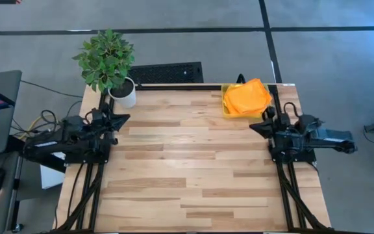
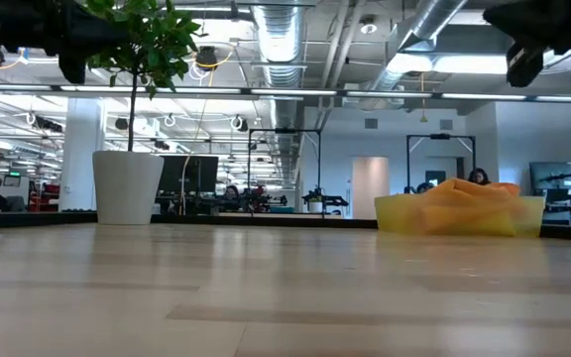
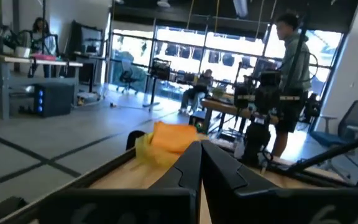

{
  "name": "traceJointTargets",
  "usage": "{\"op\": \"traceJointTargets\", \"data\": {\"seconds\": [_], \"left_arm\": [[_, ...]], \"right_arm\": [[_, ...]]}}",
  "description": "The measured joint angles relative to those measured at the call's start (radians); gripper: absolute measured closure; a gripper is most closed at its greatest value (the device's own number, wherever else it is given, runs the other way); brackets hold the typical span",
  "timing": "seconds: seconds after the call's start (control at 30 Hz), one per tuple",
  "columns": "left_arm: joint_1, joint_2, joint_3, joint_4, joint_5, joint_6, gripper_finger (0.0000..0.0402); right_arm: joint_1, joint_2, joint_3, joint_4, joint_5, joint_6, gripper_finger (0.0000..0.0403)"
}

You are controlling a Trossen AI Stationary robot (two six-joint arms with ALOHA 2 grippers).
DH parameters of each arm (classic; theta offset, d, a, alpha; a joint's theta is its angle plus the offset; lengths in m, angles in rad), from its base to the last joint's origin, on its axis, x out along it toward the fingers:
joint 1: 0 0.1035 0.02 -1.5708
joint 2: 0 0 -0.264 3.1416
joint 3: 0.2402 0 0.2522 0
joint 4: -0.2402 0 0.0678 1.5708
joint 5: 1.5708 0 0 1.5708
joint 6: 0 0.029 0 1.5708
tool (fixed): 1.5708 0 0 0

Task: Fold microfiber towels
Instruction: Return to Home Position

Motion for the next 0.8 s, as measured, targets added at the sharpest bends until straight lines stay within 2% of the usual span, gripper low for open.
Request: {"op": "traceJointTargets", "data": {"seconds": [0.17, 0.37, 0.43, 0.63, 0.8], "left_arm": [[0.0, -0.021, -0.081, -0.006, 0.001, -0.021, 0.0401], [0.0, -0.019, -0.222, 0.145, 0.001, -0.007, 0.0401], [0.0, -0.018, -0.258, 0.179, -0.003, -0.006, 0.0401], [0.0, 0.004, -0.256, 0.17, -0.013, 0.001, 0.0401], [0.0, 0.004, -0.256, 0.171, -0.049, -0.022, 0.0401]], "right_arm": [[-0.001, 0.002, -0.108, 0.104, -0.002, 0.005, 0.0399], [0.0, 0.002, -0.228, 0.221, -0.002, 0.005, 0.0398], [-0.001, 0.007, -0.231, 0.207, -0.002, 0.006, 0.0398], [-0.001, 0.02, -0.231, 0.188, -0.001, -0.018, 0.0389], [0.0, 0.021, -0.231, 0.092, 0.002, 0.027, 0.0371]]}}
